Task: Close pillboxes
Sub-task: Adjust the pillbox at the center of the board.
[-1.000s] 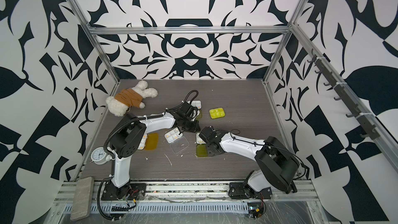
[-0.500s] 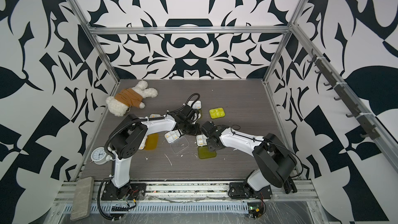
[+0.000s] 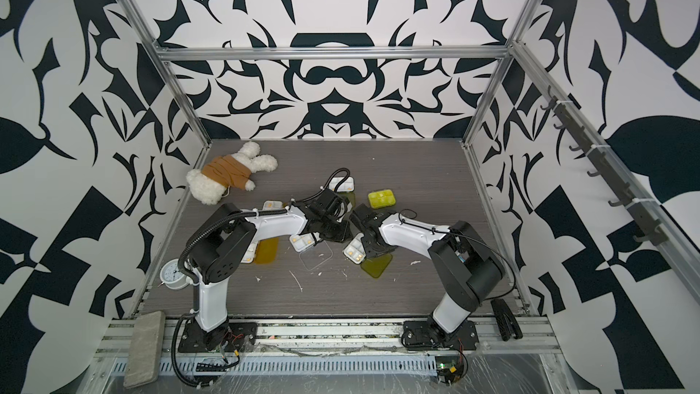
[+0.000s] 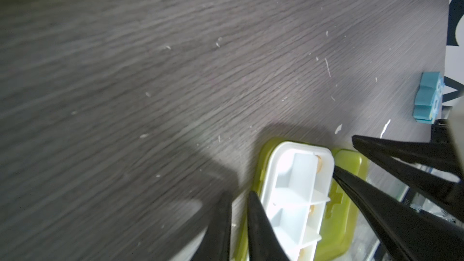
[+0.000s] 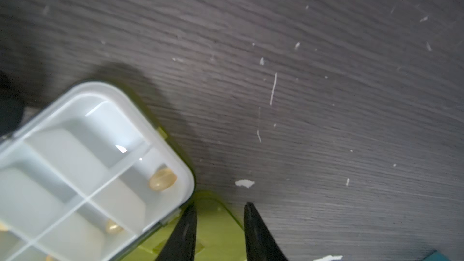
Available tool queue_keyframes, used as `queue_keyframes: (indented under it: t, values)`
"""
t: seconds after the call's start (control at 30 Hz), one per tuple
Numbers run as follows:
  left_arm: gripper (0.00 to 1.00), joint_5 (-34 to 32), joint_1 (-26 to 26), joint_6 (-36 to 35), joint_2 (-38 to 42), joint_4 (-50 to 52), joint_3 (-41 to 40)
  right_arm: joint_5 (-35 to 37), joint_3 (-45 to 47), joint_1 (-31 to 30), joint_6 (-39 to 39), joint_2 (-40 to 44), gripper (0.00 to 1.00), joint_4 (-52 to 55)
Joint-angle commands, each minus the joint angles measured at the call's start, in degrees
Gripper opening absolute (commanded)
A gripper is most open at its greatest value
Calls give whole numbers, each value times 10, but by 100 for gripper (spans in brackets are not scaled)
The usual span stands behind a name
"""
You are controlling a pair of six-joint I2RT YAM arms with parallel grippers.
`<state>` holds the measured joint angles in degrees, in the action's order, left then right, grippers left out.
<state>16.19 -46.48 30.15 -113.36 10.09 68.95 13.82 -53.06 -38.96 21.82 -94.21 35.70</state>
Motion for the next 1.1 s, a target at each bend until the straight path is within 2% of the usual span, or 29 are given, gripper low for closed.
queue_keyframes:
  t: [0.0, 0.6, 0.87, 1.0, 1.07]
  values:
    - [17, -4, -9, 9, 11, 24, -20, 14, -28, 0, -16, -3, 35, -1]
    - [17, -6, -15, 13, 42, 27, -41, 10, -103, 27, -64, -59, 36, -9]
    - [17, -27, -15, 0, 55, 51, -37, -8, -80, 28, -40, 28, 36, 11]
    - [17, -29, -15, -6, 60, 63, -26, -22, -53, 52, -23, 84, 36, 26]
    - [17, -27, -15, -6, 64, 65, -23, -74, -26, 84, -14, 103, 34, 20]
